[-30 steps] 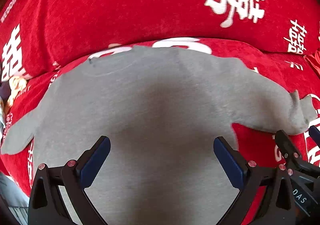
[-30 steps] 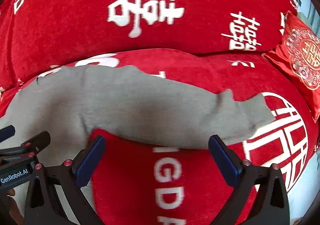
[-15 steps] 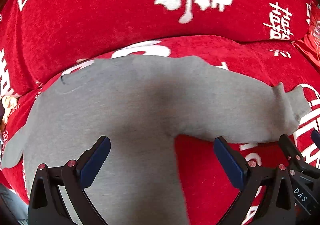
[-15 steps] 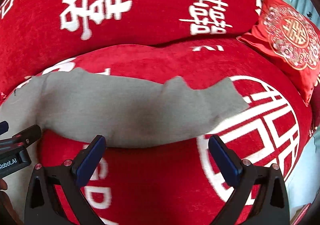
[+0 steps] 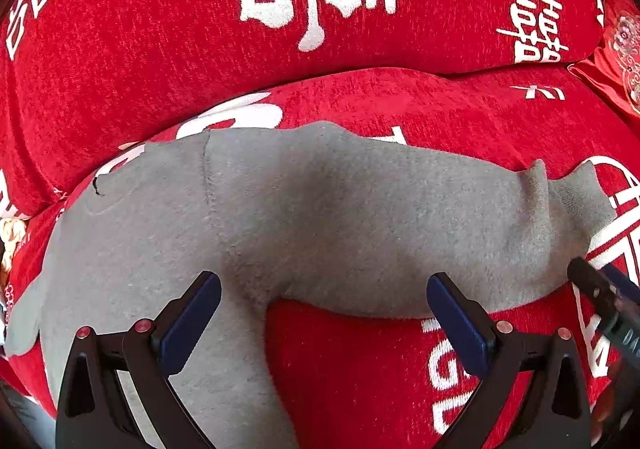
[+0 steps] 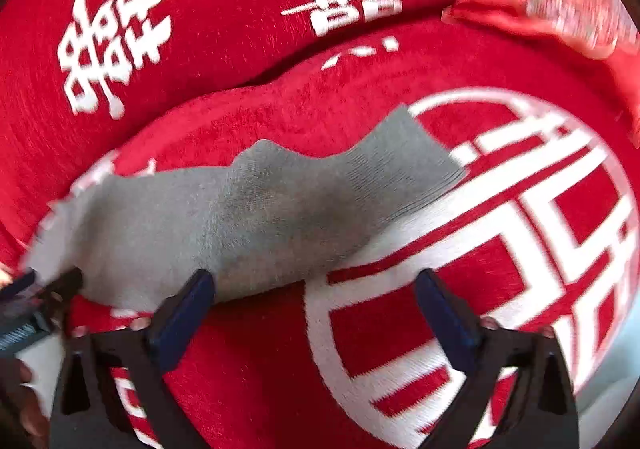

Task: Fold small clothes
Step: 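Move the right tool to a grey sleeve cuff and close on it, then lift the gripped sleeve cuff up with the right tool, then carry the sleeve across the sweater body toward the other sleeve with the right tool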

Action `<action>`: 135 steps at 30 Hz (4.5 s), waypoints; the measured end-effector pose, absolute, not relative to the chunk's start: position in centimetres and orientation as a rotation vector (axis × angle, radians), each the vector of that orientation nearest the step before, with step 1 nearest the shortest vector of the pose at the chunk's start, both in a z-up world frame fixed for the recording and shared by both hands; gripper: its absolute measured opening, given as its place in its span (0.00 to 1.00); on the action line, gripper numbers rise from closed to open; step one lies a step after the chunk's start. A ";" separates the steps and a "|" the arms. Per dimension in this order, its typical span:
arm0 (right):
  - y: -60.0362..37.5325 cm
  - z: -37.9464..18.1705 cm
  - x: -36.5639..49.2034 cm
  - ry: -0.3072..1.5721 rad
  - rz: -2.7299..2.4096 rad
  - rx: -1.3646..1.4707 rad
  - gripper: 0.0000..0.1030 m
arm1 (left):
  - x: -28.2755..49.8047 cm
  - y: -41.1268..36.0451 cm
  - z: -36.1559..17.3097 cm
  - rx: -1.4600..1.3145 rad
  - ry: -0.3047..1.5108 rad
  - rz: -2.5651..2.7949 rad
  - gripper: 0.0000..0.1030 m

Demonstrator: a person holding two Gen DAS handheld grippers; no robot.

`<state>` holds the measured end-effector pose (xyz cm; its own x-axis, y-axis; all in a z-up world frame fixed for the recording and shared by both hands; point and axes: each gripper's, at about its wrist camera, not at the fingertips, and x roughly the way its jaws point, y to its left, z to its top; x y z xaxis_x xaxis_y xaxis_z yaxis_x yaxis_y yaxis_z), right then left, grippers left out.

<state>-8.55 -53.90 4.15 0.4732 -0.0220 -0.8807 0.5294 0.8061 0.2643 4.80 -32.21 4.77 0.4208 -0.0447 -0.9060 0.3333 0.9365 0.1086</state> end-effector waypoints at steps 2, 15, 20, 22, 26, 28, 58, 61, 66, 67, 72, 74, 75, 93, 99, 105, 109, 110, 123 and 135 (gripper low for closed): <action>-54.9 3.2 -8.3 1.031 -0.353 0.581 0.79 | 4.9 -32.5 4.5 0.291 1.121 -0.237 1.00; -60.9 -0.5 -7.1 0.890 -0.293 0.877 0.06 | 5.7 -32.7 3.2 0.277 1.139 -0.228 1.00; -60.2 2.9 -10.2 0.756 -0.315 0.772 0.06 | 6.4 -32.5 3.1 0.246 1.132 -0.222 1.00; -59.8 3.3 -10.7 0.755 -0.315 0.743 0.07 | 6.8 -32.7 2.6 0.224 1.158 -0.224 1.00; -60.0 2.4 -10.0 0.804 -0.329 0.724 0.14 | 6.7 -33.6 1.6 0.248 1.173 -0.232 1.00; -60.7 1.8 -10.3 0.810 -0.337 0.751 0.16 | 6.7 -33.6 1.5 0.252 1.164 -0.237 1.00; -51.6 16.4 -9.2 0.657 -0.386 0.457 0.07 | 7.1 -20.9 4.2 0.125 1.136 -0.199 1.00; -48.3 17.8 -7.9 0.658 -0.364 0.395 0.07 | 6.8 -17.4 4.0 0.095 1.144 -0.174 1.00; -43.1 19.4 -5.6 0.666 -0.320 0.336 0.07 | 6.0 -13.1 3.9 0.053 1.139 -0.153 1.00; -42.0 19.7 -5.1 0.668 -0.310 0.329 0.07 | 5.9 -12.1 3.9 0.052 1.136 -0.145 1.00; -36.7 20.5 -2.9 0.679 -0.267 0.294 0.06 | 5.5 -7.7 3.6 0.041 1.128 -0.113 1.00; -34.6 20.9 -2.0 0.683 -0.250 0.271 0.06 | 5.5 -5.5 3.3 0.018 1.131 -0.099 1.00; -33.1 21.1 -1.5 0.686 -0.239 0.253 0.06 | 5.5 -4.6 3.2 0.006 1.132 -0.094 1.00; -14.8 19.0 4.8 0.746 -0.098 0.088 0.06 | 4.6 8.6 1.4 -0.123 1.132 0.003 1.00; -11.3 17.9 5.5 0.769 -0.063 0.051 0.06 | 4.1 9.2 0.9 -0.148 1.090 -0.018 1.00; -9.1 17.4 6.1 0.778 -0.035 0.029 0.06 | 3.4 8.1 0.9 -0.092 1.068 -0.041 1.00; -7.5 17.1 6.5 0.785 -0.014 0.022 0.06 | 3.2 8.9 1.1 -0.115 1.061 -0.042 1.00; -7.2 17.1 6.6 0.786 -0.010 0.020 0.06 | 3.1 9.0 1.1 -0.121 1.059 -0.039 1.00; -2.2 17.8 8.3 0.778 0.063 -0.006 0.06 | 2.8 12.0 1.3 -0.190 1.054 -0.010 1.00; -2.0 14.8 9.5 0.845 0.067 0.029 0.06 | 2.7 12.9 2.2 -0.212 1.050 -0.008 1.00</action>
